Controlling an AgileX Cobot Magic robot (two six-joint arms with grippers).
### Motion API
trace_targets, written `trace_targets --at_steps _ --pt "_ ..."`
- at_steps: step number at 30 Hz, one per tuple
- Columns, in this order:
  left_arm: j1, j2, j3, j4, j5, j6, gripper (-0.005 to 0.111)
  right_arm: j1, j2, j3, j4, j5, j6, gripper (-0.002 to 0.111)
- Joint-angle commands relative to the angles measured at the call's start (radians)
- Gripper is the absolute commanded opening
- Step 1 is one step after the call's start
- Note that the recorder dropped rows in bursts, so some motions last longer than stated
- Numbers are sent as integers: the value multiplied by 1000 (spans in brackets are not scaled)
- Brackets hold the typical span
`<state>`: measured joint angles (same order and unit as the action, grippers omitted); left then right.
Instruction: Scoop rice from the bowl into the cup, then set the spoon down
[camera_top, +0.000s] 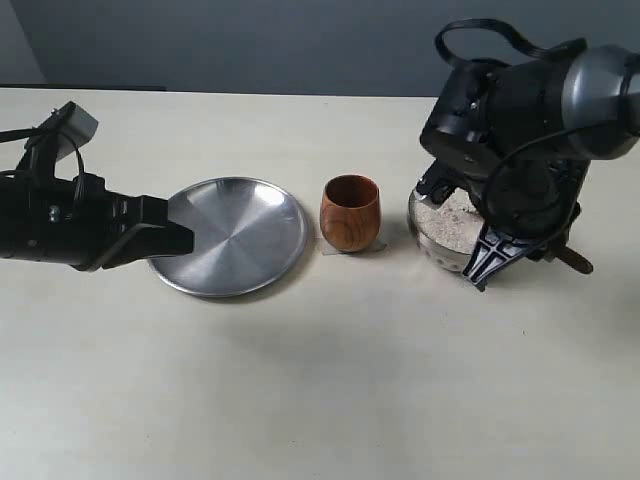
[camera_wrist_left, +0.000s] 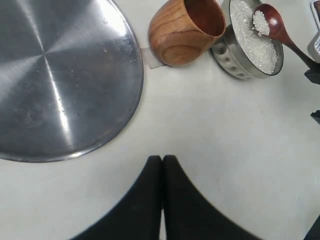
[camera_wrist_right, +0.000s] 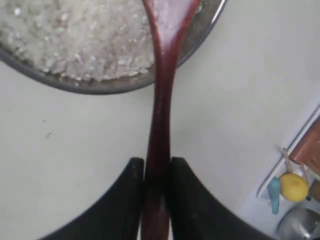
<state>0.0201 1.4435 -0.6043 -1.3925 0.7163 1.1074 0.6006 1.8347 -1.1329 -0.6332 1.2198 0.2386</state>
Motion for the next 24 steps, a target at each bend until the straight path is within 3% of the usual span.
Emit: trace_targets --at_steps 1,24 --pt "-4 -1 -4 -9 5 3 0 -14 -37 -9 53 1 -41 -1" --pt "-4 -1 -4 -5 17 3 0 -19 -60 -10 138 -16 -67 -1"
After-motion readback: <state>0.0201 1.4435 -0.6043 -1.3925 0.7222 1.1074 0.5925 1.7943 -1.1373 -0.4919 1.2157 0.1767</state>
